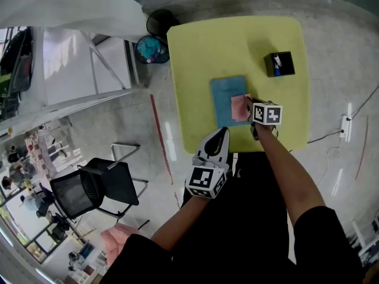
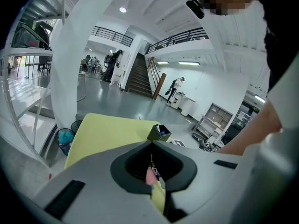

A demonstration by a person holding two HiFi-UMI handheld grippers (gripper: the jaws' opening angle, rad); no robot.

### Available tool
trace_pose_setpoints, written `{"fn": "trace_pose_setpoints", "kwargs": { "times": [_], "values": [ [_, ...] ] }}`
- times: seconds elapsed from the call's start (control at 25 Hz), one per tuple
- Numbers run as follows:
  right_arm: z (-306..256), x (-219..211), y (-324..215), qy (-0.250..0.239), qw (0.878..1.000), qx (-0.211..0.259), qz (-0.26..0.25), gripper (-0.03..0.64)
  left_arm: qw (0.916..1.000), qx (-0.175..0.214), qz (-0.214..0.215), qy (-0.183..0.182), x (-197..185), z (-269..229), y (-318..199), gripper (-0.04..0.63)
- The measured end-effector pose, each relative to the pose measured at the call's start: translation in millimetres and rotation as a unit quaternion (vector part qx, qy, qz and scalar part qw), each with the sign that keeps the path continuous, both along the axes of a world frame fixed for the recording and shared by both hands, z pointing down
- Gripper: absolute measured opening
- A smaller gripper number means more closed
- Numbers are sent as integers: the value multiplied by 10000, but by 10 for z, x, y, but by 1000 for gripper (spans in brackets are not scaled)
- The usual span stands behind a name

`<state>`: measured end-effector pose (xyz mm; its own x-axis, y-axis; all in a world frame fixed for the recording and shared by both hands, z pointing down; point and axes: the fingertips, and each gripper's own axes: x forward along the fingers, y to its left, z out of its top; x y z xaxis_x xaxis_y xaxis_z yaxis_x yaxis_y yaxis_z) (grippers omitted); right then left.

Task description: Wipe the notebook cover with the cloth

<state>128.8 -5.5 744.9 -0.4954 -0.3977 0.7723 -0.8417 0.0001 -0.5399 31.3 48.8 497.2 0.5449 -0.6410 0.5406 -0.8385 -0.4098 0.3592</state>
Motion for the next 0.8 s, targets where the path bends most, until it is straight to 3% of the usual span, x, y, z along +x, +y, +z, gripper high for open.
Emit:
{"fn": "trace_pose_setpoints", "kwargs": {
  "times": [0.28, 0.56, 0.8],
  "values": [
    [-123, 454, -46, -84, 9928, 33, 1198, 37, 9998, 191, 60, 36, -187, -152, 56, 15],
    [-782, 313, -51, -267, 9872, 636, 1436, 37, 9987, 442, -35, 235, -480, -381, 160, 15],
    [-1321, -204, 143, -452, 9850, 954, 1367, 37, 9977, 558, -184, 341, -786, -479, 365, 15]
  ]
}}
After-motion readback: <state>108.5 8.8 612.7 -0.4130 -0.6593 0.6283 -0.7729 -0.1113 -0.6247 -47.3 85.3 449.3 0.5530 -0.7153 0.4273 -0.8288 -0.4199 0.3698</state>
